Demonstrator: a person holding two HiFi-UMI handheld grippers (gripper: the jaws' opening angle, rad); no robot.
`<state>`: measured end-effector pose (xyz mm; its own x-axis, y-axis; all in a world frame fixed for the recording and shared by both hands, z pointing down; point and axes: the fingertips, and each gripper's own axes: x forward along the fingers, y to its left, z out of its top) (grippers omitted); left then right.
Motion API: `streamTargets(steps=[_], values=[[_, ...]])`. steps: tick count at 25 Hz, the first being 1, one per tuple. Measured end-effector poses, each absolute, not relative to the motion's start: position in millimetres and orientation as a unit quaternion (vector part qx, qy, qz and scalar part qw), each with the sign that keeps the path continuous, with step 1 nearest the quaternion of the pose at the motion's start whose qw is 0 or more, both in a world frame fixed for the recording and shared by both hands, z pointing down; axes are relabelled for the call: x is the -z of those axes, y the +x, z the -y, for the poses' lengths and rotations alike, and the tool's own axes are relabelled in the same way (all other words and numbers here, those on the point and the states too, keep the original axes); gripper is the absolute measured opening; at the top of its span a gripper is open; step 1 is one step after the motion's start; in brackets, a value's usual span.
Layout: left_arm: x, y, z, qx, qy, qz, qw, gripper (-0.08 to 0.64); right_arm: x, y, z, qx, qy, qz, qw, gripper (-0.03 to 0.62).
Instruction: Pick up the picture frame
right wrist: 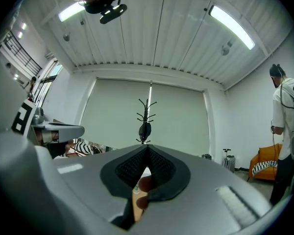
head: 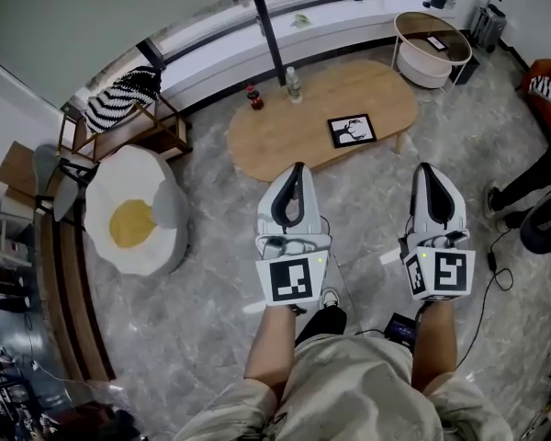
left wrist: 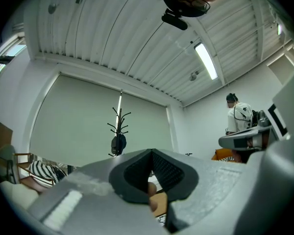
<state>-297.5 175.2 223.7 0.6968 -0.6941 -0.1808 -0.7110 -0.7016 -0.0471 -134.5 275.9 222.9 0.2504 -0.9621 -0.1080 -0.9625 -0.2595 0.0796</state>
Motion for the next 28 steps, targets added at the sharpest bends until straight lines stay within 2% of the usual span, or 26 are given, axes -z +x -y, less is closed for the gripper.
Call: streamTargets(steps=[16, 28], values=[[-221.0, -284.6, -116.9, -0.089, -0.926, -0.364, 0.044, 0.006, -213.1, -126.4, -220.7, -0.083, -0.799, -0.595, 0.005, 0.000], [-225.5, -228.0, -100.4, -0.092, -0.931, -0.348, 0.051, 0.006, -221.8, -70.7, -203.3, -0.087, -0.800, -0.593, 0.017, 0.000]])
